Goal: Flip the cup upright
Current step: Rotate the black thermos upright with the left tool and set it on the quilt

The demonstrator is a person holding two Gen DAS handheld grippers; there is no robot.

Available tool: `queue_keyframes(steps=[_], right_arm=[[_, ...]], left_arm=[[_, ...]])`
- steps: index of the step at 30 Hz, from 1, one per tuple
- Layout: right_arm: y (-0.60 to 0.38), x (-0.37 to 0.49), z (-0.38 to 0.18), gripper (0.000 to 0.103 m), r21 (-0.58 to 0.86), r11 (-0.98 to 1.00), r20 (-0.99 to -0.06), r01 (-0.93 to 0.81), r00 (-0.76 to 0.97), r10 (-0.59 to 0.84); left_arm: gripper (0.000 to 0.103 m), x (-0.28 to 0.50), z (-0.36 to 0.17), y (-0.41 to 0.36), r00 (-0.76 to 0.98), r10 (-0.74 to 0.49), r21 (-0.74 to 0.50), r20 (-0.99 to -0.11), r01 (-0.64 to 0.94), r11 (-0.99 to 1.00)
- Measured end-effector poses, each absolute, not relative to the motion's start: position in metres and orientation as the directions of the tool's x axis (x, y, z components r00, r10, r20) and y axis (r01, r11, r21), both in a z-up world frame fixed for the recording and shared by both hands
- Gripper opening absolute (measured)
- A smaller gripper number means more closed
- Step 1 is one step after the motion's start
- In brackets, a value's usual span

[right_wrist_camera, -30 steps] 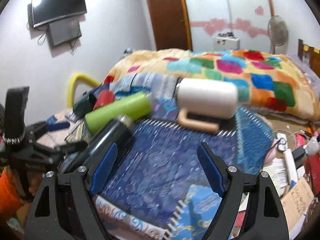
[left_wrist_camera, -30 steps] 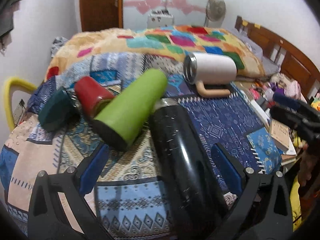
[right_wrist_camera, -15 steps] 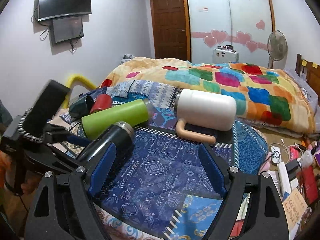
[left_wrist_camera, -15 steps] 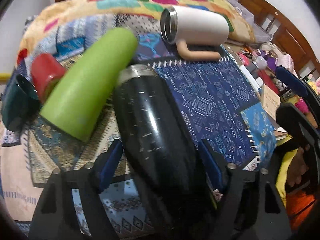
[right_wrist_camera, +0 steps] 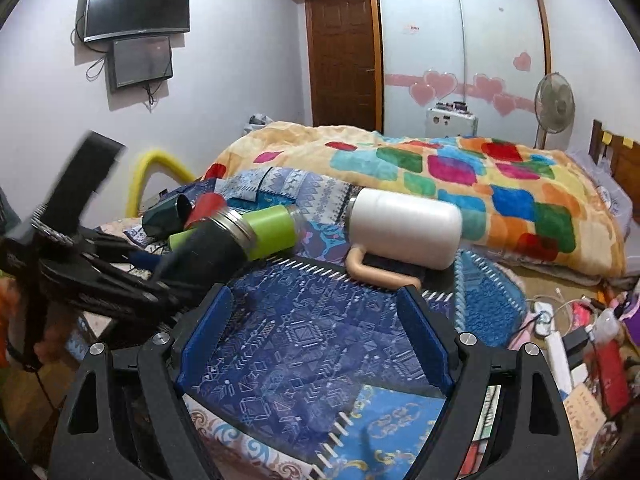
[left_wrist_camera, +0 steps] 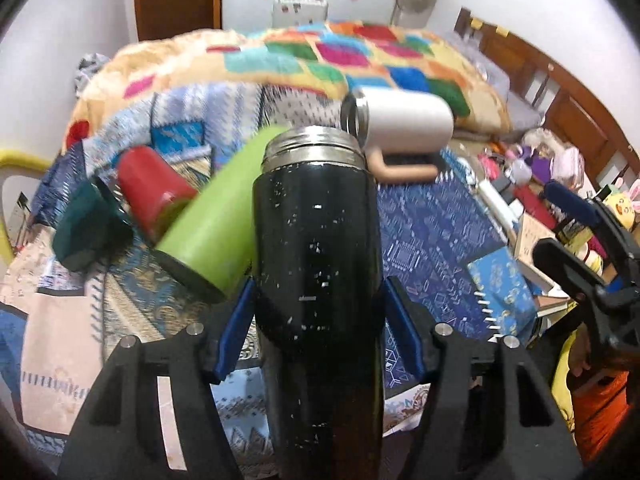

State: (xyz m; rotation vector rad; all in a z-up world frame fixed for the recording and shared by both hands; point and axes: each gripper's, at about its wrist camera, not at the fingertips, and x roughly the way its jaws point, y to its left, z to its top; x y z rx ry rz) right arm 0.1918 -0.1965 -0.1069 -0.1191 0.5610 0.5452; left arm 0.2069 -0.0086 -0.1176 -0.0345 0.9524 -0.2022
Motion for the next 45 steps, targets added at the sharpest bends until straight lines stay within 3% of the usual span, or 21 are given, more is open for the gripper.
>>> queue_keyframes(steps=[10, 19, 35, 45], right_arm=[[-0.190, 0.188, -0.093, 0.083, 0.034, 0.844, -0.493, -0.535, 0.726, 0.480], [-0.185, 0.190, -0.093, 0.083, 0.033, 0.837, -0.493, -0.546, 0.719, 0.489], [-0.186, 0.190, -0.095, 0.083, 0.029, 0.835, -0.493, -0.550, 0.719, 0.490], [-0.187, 0.187, -0.094, 0.083, 0.039, 0.841, -0.493, -0.540, 0.722, 0.486]], left_arm=[[0.064, 0.172, -0.067, -0.012, 0.718, -0.183, -0.062, -0.671, 0.192, 0.979], [0.064, 0.184, -0.049, -0.020, 0.765, -0.218, -0.083, -0.606, 0.211, 0.974], [0.064, 0.203, -0.079, -0.036, 0.709, -0.214, -0.069, -0.672, 0.228, 0.971], [0.064, 0.197, -0.081, -0.045, 0.740, -0.183, -0.020, -0.648, 0.224, 0.974]])
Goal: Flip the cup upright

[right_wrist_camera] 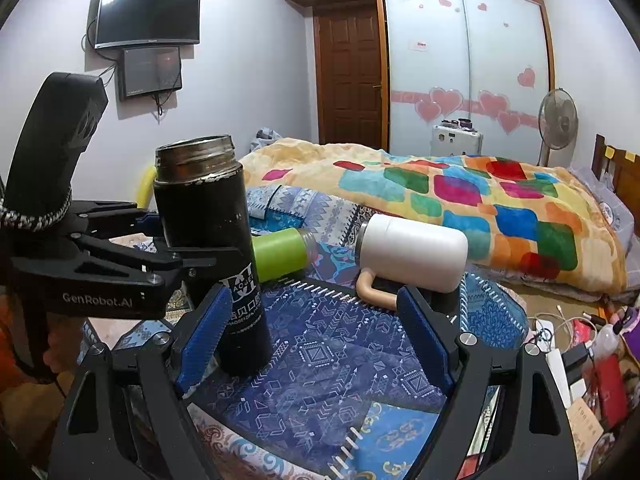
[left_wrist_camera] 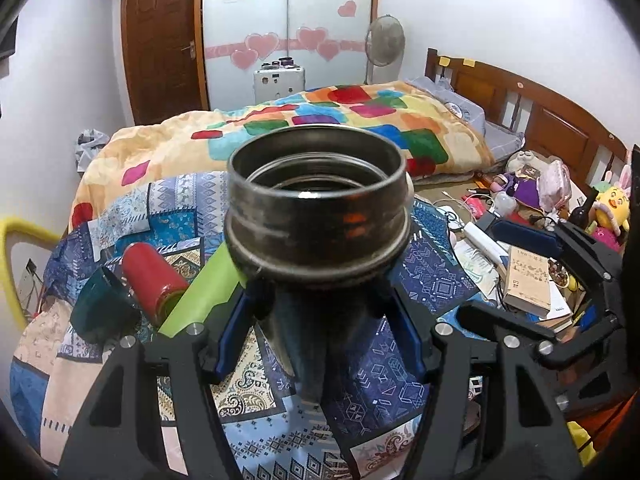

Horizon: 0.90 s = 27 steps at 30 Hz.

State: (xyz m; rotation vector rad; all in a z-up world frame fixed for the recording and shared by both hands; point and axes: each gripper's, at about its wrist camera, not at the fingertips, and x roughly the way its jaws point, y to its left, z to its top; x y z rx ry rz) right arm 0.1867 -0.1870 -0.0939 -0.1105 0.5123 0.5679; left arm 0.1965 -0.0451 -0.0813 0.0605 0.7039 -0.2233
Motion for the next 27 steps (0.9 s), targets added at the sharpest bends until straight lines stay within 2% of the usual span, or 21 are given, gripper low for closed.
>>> queue_keyframes(steps=[4, 10, 15, 21, 23, 27], right_arm=[[-0.189, 0.180, -0.087, 0.083, 0.046, 0.843, -0.479, -0.536, 0.728, 0.490], [-0.192, 0.155, -0.064, 0.083, 0.045, 0.846, -0.429, -0.531, 0.754, 0.497], [-0.194, 0.125, -0.039, 0.083, 0.043, 0.848, -0.358, -0.527, 0.785, 0.506], [-0.199, 0.075, -0.006, 0.083, 0.064, 0.855, -0.231, -0.515, 0.826, 0.515], [-0.199, 0.063, 0.000, 0.086, 0.072, 0.857, -0.199, -0.510, 0.835, 0.513], [-0.197, 0.037, 0.007, 0.088, 0.073, 0.867, -0.136, -0.492, 0.857, 0.498]], left_arm=[[0.065, 0.187, -0.079, -0.039, 0.739, -0.196, -0.050, -0.644, 0.216, 0.975], [0.065, 0.148, -0.056, -0.031, 0.799, -0.171, -0.038, -0.577, 0.184, 0.982], [0.065, 0.100, -0.026, -0.020, 0.874, -0.137, -0.037, -0.467, 0.136, 0.990], [0.065, 0.039, 0.003, -0.014, 0.945, -0.082, -0.036, -0.316, 0.074, 0.997], [0.066, 0.015, 0.010, -0.015, 0.965, -0.046, -0.023, -0.257, 0.042, 0.999], [0.073, -0.018, 0.019, -0.015, 0.984, -0.004, -0.021, -0.177, 0.000, 1.000]])
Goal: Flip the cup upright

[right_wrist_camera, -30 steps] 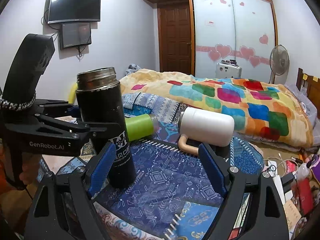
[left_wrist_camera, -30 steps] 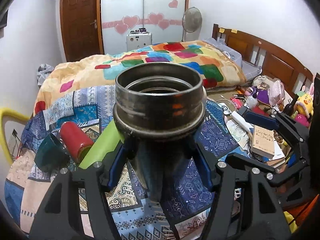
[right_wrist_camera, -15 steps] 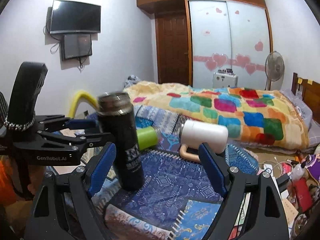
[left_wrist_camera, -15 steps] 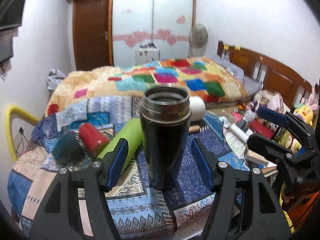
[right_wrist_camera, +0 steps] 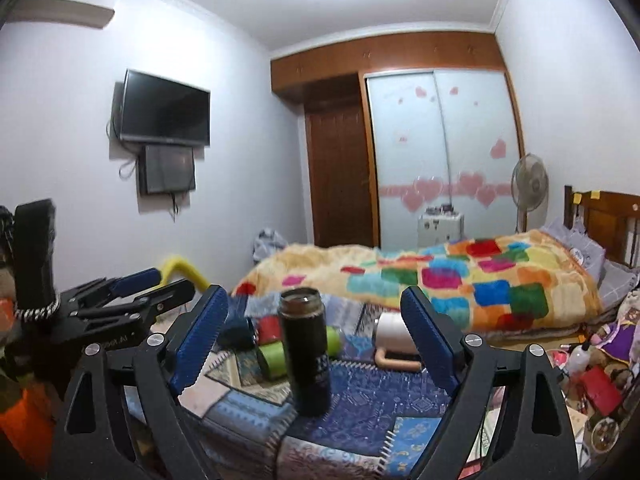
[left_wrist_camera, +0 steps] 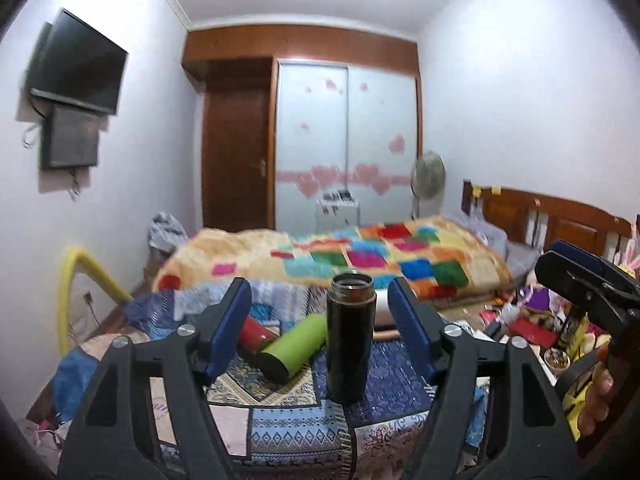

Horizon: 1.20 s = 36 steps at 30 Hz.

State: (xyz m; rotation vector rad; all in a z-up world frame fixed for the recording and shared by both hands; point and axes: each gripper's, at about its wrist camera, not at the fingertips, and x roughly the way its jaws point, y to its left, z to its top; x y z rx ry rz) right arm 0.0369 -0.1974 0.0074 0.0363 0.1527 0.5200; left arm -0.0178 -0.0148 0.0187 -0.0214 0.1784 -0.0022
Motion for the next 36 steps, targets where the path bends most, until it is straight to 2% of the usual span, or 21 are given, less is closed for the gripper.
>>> queue_keyframes(steps=[5, 9, 15, 36], right_arm=[[-0.194, 0.016, 0.008, 0.101, 0.070, 0.879, -0.091, -0.472, 0.874, 0.477], [-0.192, 0.010, 0.004, 0.103, 0.067, 0.890, -0.086, -0.451, 0.886, 0.455], [-0.190, 0.000, -0.002, 0.103, 0.041, 0.911, -0.076, -0.411, 0.907, 0.413], [-0.197, -0.008, -0.002, 0.103, 0.046, 0.916, -0.071, -0.398, 0.914, 0.400]], left_arm=[[0.091, -0.050, 0.021, -0.017, 0.994, 0.039, -0.012, -0.100, -0.040, 0.999], [0.102, -0.062, 0.020, -0.019, 0.995, 0.052, -0.002, -0.084, -0.052, 0.999], [0.103, -0.072, 0.018, -0.021, 0.995, 0.061, 0.004, -0.075, -0.061, 0.998], [0.103, -0.069, 0.015, -0.018, 0.994, 0.056, -0.015, -0.091, -0.058, 0.998]])
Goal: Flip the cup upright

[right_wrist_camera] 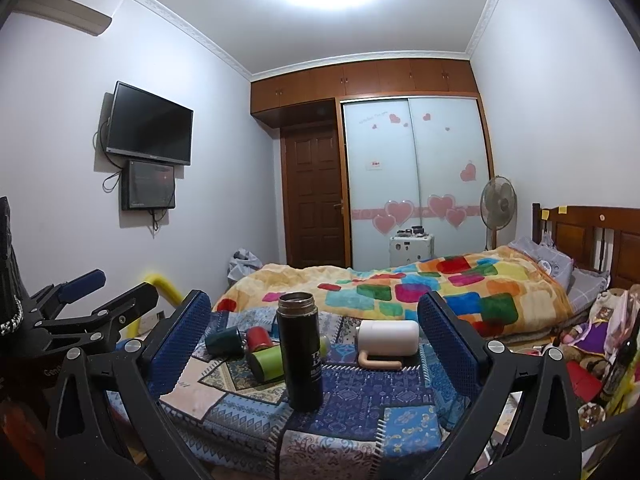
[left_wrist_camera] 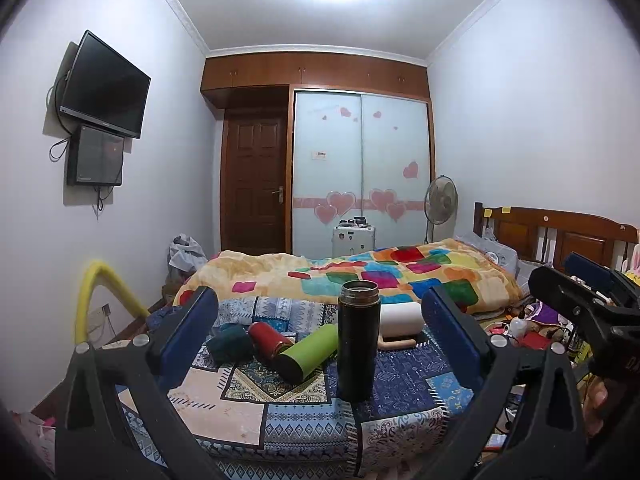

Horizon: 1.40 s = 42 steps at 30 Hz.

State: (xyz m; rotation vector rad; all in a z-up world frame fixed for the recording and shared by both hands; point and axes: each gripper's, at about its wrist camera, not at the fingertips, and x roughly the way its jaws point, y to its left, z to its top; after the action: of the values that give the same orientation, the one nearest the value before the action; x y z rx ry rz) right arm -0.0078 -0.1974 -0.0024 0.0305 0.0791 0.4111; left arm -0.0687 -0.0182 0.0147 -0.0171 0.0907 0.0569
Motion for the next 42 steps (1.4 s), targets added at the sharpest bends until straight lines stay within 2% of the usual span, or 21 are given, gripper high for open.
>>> queue_keyframes(steps=[42], right_arm=[[-0.1948, -0.0103, 0.0034, 0.103, 0.044, 0.909, -0.059, -0.415, 0.907, 0.417]], left_arm=[[0.103, -0.0618, 0.0103, -0.0251, 0.992, 0.016, -0.004, -0.122, -0.016, 1.000]])
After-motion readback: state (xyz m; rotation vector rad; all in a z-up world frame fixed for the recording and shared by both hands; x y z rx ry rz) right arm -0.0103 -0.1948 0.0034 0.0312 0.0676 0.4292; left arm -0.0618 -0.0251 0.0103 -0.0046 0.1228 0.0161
